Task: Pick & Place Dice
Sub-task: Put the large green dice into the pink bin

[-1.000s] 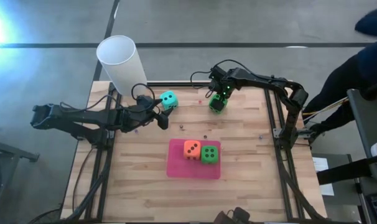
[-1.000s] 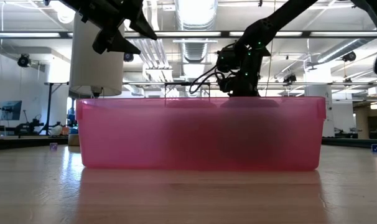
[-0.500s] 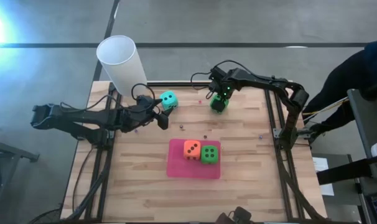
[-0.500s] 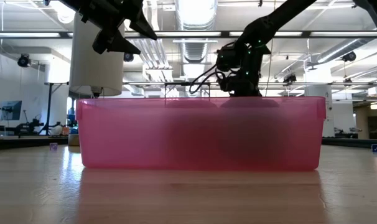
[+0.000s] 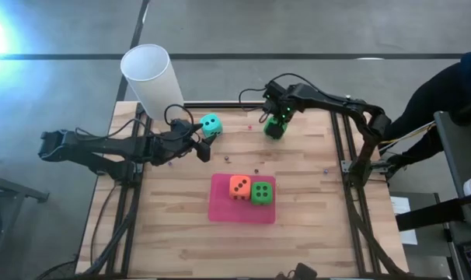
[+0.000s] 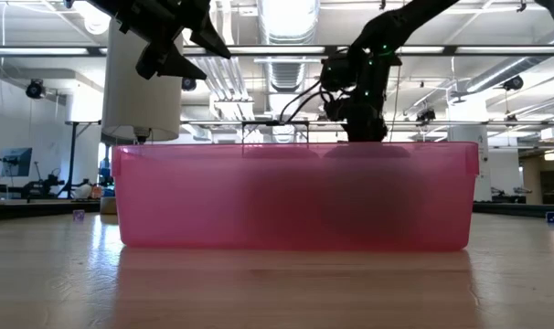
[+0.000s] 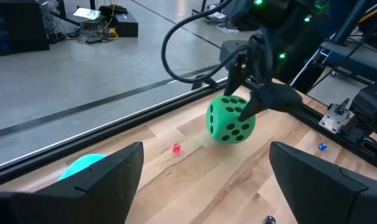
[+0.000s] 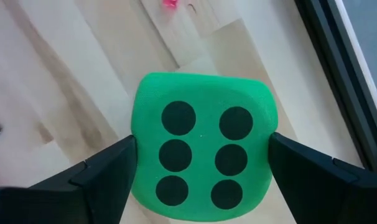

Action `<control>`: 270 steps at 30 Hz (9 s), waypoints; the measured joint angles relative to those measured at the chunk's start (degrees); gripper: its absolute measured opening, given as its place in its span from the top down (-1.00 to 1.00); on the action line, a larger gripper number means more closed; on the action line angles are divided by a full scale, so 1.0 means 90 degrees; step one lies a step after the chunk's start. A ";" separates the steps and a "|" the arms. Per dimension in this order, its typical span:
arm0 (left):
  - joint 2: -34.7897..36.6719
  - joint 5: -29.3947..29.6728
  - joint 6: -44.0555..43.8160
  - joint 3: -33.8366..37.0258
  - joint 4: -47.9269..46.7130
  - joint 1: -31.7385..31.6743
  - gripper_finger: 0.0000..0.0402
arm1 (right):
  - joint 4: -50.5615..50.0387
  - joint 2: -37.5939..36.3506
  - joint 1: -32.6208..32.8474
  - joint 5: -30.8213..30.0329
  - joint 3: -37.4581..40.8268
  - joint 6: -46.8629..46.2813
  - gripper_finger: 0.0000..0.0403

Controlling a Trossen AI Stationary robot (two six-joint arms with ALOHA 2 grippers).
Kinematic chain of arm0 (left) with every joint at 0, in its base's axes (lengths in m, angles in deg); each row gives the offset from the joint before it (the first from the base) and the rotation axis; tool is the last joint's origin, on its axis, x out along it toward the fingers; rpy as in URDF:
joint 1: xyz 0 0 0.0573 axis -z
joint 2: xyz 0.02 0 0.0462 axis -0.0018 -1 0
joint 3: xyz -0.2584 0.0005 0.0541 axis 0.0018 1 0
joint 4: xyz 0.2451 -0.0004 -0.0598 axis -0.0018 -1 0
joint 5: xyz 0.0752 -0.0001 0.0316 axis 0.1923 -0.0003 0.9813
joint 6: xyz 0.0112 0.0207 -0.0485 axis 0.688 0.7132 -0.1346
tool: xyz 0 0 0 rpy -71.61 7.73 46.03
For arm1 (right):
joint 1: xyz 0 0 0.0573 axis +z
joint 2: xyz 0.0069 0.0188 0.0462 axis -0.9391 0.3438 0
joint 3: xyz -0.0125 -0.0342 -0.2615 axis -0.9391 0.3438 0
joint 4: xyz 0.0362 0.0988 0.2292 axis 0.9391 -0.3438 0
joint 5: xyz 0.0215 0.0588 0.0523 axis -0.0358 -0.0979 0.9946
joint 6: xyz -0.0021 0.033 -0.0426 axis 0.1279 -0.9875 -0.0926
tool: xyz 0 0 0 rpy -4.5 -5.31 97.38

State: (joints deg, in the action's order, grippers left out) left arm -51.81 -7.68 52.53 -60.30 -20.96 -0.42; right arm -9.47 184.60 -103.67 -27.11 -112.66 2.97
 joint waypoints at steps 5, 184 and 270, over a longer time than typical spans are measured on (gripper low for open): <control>0.0000 -0.0001 0.0000 0.0002 0.0000 0.0000 -0.76 | -0.0111 -0.0417 0.0246 0.0017 -0.0002 -0.0007 -0.65; 0.0001 -0.0917 0.0789 0.0000 0.0053 -0.0098 -0.76 | 0.0473 -0.1103 0.0267 0.1812 0.0384 0.2463 -0.45; 0.0000 -0.0930 0.0835 0.0000 -0.0002 -0.0389 -0.75 | 0.2059 -0.0287 0.0019 0.1685 0.0933 0.3313 -0.99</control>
State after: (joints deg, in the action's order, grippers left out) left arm -51.81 -16.05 60.05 -60.30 -20.98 -3.92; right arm 9.06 182.02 -103.50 -11.95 -104.27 32.79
